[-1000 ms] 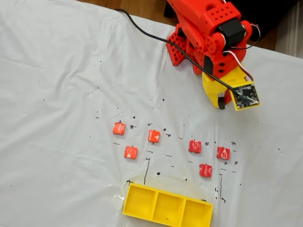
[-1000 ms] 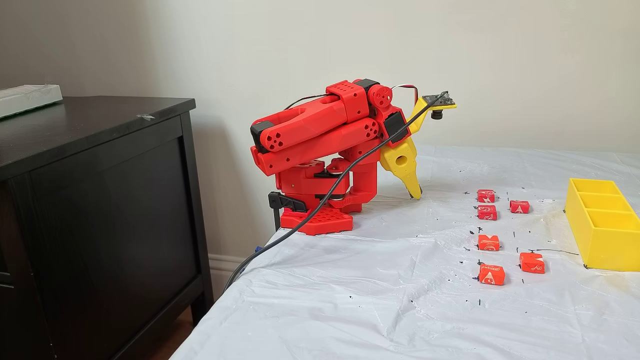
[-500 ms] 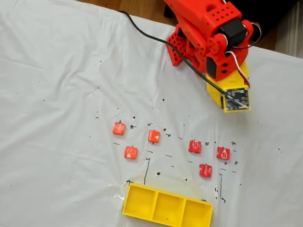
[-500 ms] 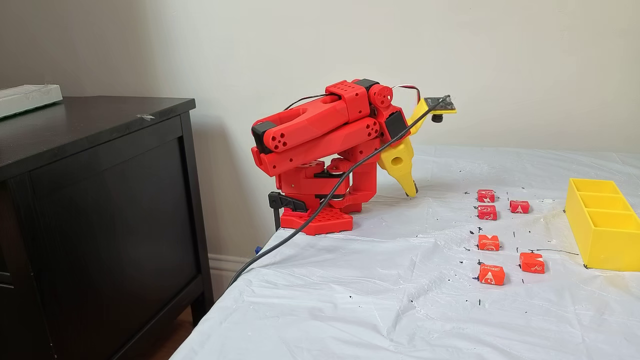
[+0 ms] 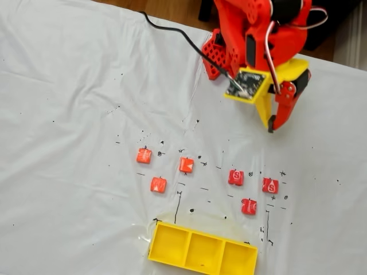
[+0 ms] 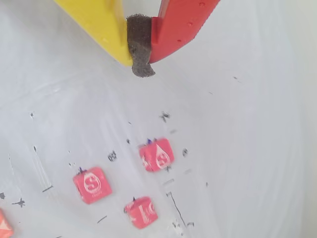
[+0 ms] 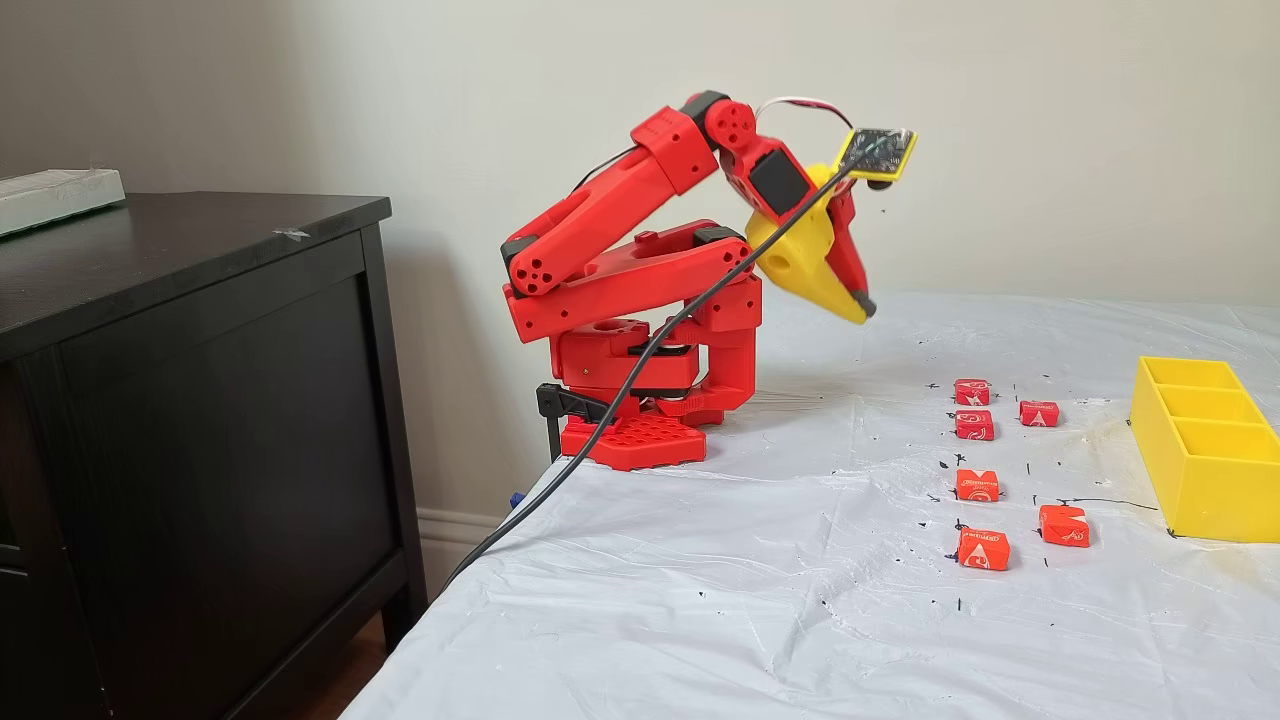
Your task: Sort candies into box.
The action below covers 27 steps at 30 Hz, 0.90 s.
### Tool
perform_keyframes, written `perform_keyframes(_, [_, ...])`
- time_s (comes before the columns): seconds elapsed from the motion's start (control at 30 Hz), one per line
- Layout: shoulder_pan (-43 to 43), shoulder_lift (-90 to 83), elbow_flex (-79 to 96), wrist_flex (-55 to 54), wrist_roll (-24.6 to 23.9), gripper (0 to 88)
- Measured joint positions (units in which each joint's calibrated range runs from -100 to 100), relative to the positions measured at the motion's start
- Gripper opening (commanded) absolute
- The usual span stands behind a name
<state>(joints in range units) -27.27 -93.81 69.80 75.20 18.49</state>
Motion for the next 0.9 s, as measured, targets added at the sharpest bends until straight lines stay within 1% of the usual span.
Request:
perform_keyframes(0.17, [3.17, 12.39, -10.07, 0.86, -3.13, 0.1])
perform_keyframes(0.4, [3.58, 25.8, -20.48, 2.04, -7.91, 0.1])
perform_keyframes(0.53, [5.28, 33.94, -27.05, 1.88, -11.28, 0.1])
perform_keyframes(0.67, [4.96, 39.46, -29.85, 1.49, -12.5, 0.1])
perform_keyframes(0.9, [1.06, 52.27, -34.31, 0.94, -13.92, 0.1])
